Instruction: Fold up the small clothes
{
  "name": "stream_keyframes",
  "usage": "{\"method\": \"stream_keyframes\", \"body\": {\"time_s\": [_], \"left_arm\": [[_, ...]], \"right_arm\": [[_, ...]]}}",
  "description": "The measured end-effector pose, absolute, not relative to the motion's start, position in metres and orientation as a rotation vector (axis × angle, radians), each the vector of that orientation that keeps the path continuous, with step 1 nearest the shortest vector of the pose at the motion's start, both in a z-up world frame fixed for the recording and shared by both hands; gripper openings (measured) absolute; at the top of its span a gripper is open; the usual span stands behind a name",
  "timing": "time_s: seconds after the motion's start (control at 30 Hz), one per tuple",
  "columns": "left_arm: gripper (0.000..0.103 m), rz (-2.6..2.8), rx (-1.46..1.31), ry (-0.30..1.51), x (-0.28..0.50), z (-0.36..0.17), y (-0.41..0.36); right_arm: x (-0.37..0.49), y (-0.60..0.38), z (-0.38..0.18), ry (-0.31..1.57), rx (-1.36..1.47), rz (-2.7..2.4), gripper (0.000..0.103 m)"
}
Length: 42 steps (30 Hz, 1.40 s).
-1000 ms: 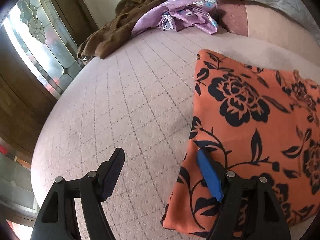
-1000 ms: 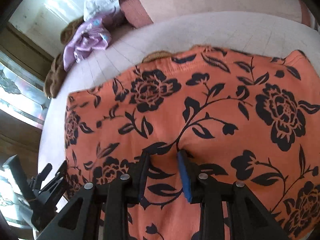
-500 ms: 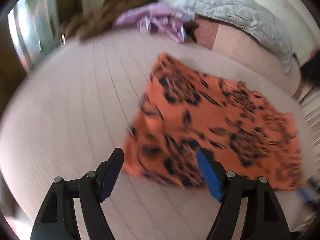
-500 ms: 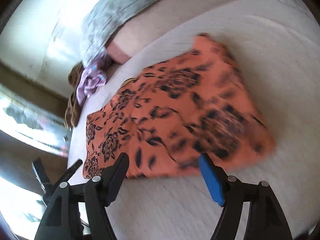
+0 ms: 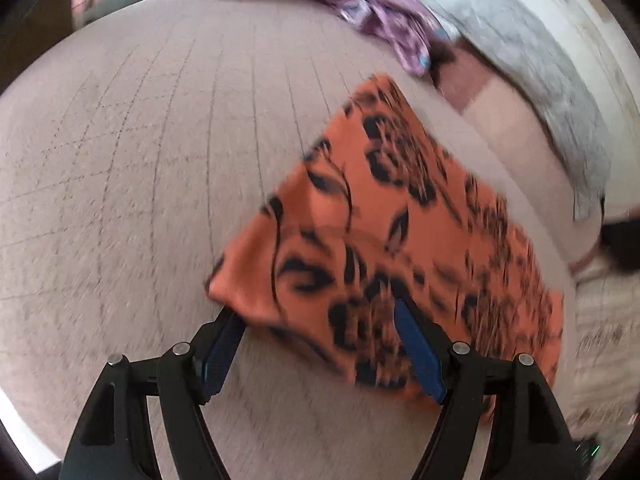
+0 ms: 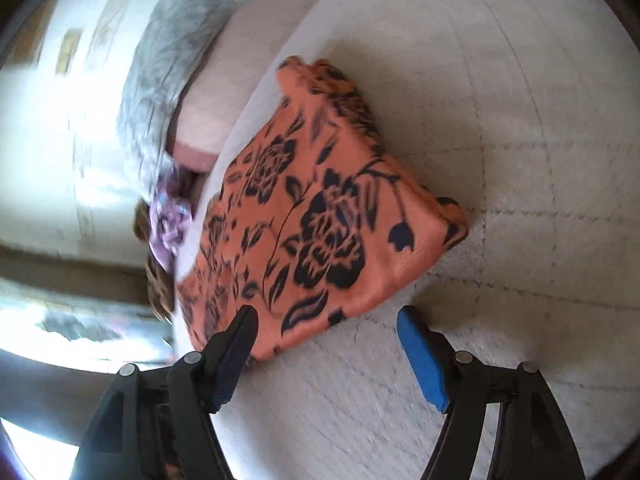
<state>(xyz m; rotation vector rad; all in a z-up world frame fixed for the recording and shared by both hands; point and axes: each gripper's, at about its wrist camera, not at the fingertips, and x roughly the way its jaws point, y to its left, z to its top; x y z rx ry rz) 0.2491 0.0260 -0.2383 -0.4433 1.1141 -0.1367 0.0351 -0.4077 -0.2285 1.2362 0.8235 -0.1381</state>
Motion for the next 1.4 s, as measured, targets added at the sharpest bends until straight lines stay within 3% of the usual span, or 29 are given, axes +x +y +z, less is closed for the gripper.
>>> {"method": "stream_keyframes", "body": {"time_s": [0.03, 0.07, 0.1, 0.13, 0.17, 0.23, 0.27, 0.43, 0.67, 0.73, 0.87, 0.97, 1.1, 1.17, 1.4], "left_arm": [[0.076, -0.141, -0.467, 1.094, 0.253, -0.239, 0.026], [0.067, -0.144, -0.479, 1.081, 0.256, -0.240, 0.025], [0.058, -0.131, -0.482, 1.068, 0.259, -0.242, 0.023], [0.038, -0.118, -0.481, 1.063, 0.261, -0.243, 0.024], [0.032, -0.122, -0.505, 1.055, 0.264, -0.247, 0.025], [0.026, -0.131, -0.545, 1.039, 0.267, -0.248, 0.024], [0.024, -0.135, -0.538, 1.033, 0.265, -0.246, 0.022], [0.021, -0.199, -0.481, 0.927, 0.239, -0.213, 0.023], [0.025, -0.235, -0.382, 0.944, 0.189, -0.200, 0.034], [0.033, -0.191, -0.320, 1.018, 0.184, -0.215, 0.036], [0.037, -0.192, -0.400, 1.050, 0.192, -0.215, 0.054], [0.044, -0.183, -0.345, 0.949, 0.185, -0.189, 0.060], [0.054, -0.052, -0.141, 0.708, 0.166, -0.151, 0.053], [0.068, -0.023, -0.052, 0.621, 0.166, -0.141, 0.041], [0.068, -0.177, 0.214, 0.804, 0.243, -0.188, -0.034]], "right_arm": [[0.037, -0.412, -0.233, 0.791, 1.269, -0.147, 0.076], [0.040, -0.415, -0.235, 0.771, 1.280, -0.154, 0.075], [0.042, -0.418, -0.235, 0.753, 1.288, -0.161, 0.074], [0.045, -0.421, -0.237, 0.734, 1.293, -0.169, 0.073], [0.048, -0.425, -0.241, 0.711, 1.302, -0.184, 0.069], [0.050, -0.433, -0.245, 0.677, 1.310, -0.222, 0.050], [0.050, -0.435, -0.246, 0.675, 1.295, -0.245, 0.027], [0.050, -0.428, -0.218, 0.653, 1.097, -0.270, 0.020], [0.002, -0.420, -0.168, 0.586, 1.032, -0.268, 0.019], [-0.009, -0.422, -0.173, 0.648, 1.046, -0.295, 0.020], [-0.018, -0.435, -0.197, 0.824, 1.138, -0.384, 0.026], [-0.035, -0.453, -0.187, 0.778, 1.203, -0.427, 0.033], [-0.055, -0.461, -0.145, 0.632, 1.054, -0.538, 0.034], [-0.037, -0.461, -0.130, 0.627, 0.973, -0.480, 0.034], [0.095, -0.461, -0.137, 0.783, 0.781, -0.318, 0.033]]}}
